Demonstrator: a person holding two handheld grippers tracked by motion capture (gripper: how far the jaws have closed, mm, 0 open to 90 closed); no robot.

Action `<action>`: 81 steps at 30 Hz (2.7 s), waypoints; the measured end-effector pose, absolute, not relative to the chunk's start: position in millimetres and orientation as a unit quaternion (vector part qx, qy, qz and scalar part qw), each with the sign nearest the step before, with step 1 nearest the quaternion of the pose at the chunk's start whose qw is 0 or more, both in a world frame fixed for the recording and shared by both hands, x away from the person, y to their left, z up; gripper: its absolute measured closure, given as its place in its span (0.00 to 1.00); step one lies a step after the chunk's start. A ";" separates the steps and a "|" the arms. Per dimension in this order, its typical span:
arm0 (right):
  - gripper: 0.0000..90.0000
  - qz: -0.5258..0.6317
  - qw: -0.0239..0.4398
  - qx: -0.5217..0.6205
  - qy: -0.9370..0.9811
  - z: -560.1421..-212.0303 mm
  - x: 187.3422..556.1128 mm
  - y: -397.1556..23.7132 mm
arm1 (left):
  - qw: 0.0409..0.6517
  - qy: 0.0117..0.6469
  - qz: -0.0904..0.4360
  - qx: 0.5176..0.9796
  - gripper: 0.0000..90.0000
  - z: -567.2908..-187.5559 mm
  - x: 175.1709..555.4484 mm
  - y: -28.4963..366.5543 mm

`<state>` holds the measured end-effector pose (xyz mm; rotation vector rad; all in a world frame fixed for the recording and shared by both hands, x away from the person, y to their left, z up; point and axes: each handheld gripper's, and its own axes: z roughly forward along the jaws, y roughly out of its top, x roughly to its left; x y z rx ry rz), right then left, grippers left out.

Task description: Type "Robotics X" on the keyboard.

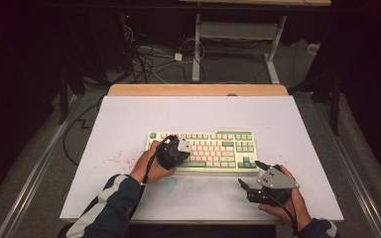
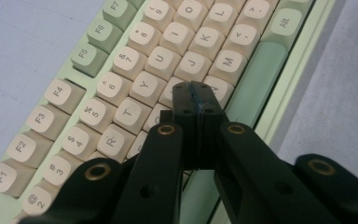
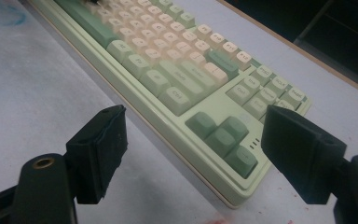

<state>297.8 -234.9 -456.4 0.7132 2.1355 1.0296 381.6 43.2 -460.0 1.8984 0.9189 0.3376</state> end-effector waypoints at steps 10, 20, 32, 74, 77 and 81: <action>0.27 0.384 0.330 0.271 0.818 -458.1 298.4 -233.8 | 0.480 0.376 0.149 0.779 0.97 -467.0 379.8 37.3; 0.27 0.384 0.337 0.276 0.814 -456.2 298.6 -234.6 | 0.510 0.370 0.167 0.759 0.92 -452.8 377.2 45.0; 0.28 0.382 0.339 0.283 0.812 -455.8 299.3 -236.7 | 0.564 0.360 0.192 0.718 0.53 -445.1 369.4 63.5; 0.38 0.391 0.304 0.288 0.819 -451.4 306.4 -234.3 | 0.568 0.398 0.266 0.670 0.19 -470.4 317.5 155.6; 0.43 0.400 0.286 0.277 0.825 -449.6 308.6 -232.7 | 0.562 0.404 0.262 0.673 0.19 -474.5 313.2 158.3; 0.55 0.404 0.279 0.270 0.828 -446.6 315.3 -224.9 | 0.551 0.404 0.257 0.683 0.19 -479.1 309.7 159.9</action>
